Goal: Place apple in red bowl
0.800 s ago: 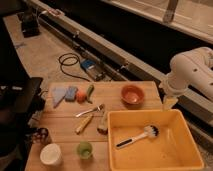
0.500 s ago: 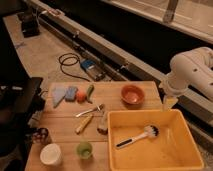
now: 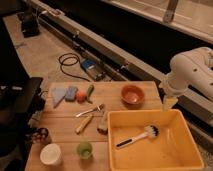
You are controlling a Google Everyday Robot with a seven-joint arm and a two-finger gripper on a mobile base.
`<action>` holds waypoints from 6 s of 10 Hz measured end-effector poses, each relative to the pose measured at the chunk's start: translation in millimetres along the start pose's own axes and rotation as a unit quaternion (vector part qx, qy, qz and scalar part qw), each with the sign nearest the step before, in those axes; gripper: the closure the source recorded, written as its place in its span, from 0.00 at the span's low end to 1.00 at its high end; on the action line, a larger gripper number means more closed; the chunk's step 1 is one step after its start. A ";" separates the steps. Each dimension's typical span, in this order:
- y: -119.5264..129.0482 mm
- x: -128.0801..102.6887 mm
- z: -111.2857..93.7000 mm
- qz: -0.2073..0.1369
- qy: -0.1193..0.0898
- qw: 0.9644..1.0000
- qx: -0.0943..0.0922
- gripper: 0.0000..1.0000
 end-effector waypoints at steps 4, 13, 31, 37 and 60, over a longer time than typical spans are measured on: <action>0.0 0.1 -0.1 0.000 0.000 1.000 0.000 0.27; -0.2 0.3 -1.4 0.000 0.003 1.000 0.001 0.27; -62.0 -194.9 -21.5 -0.174 -0.048 0.982 0.050 0.27; -54.0 -326.6 9.3 -0.219 -0.134 0.964 0.060 0.27; -123.0 -440.0 167.6 -0.209 -0.150 0.966 0.026 0.27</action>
